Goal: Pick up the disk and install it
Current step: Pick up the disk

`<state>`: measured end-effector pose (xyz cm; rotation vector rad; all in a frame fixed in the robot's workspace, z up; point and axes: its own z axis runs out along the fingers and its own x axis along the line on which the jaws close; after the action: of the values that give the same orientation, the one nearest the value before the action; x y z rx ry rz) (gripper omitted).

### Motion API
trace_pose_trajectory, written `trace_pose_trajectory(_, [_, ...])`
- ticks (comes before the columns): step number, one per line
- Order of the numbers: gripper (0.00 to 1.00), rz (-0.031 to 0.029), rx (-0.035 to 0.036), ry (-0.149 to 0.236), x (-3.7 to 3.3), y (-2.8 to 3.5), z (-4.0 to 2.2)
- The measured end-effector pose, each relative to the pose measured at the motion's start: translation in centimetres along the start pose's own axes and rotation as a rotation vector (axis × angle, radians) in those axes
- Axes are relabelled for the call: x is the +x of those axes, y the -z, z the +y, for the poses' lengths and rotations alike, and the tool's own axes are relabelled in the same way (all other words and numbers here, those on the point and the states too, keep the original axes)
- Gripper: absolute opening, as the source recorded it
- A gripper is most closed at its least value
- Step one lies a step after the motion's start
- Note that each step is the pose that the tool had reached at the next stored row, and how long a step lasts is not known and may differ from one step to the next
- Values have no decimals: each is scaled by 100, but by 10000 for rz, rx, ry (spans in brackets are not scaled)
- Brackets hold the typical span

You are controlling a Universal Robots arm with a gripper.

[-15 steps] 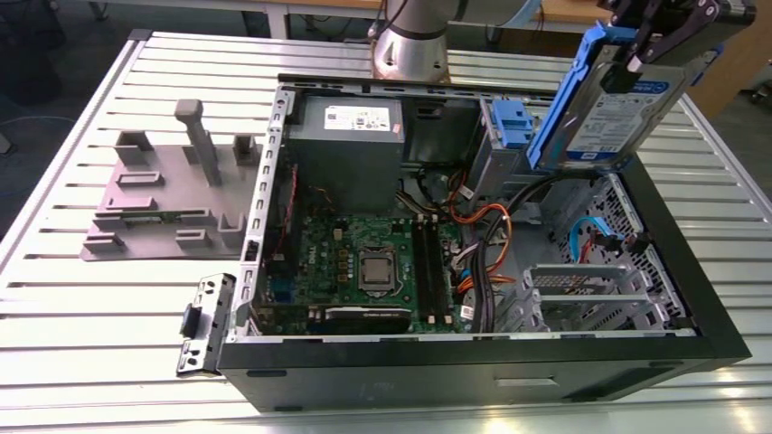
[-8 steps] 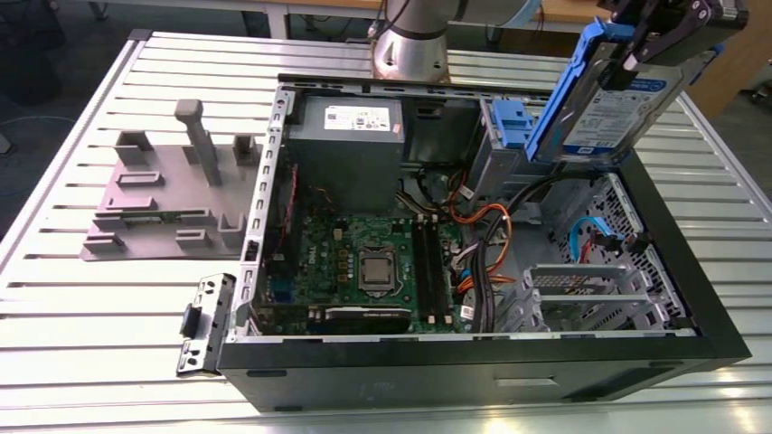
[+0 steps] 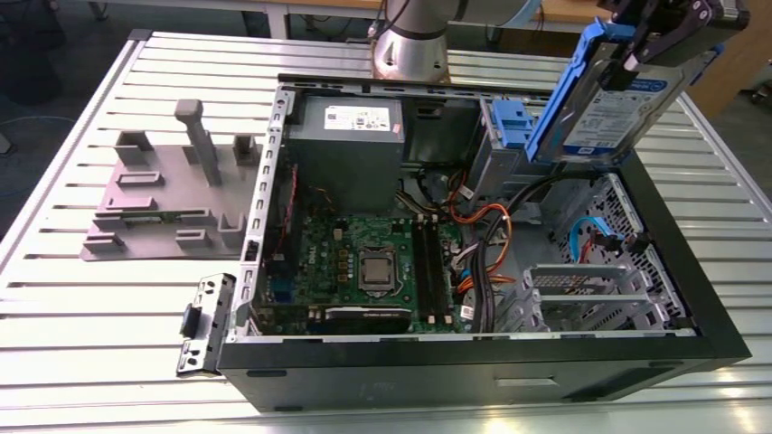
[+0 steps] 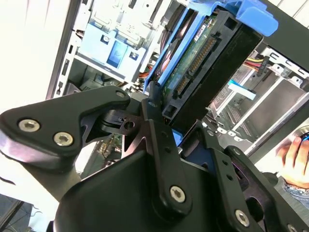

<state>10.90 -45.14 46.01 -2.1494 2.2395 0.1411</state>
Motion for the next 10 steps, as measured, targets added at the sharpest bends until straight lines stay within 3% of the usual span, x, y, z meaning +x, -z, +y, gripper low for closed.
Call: trace_pose_trajectory(10, [36, 0, 0, 0, 68, 6, -1])
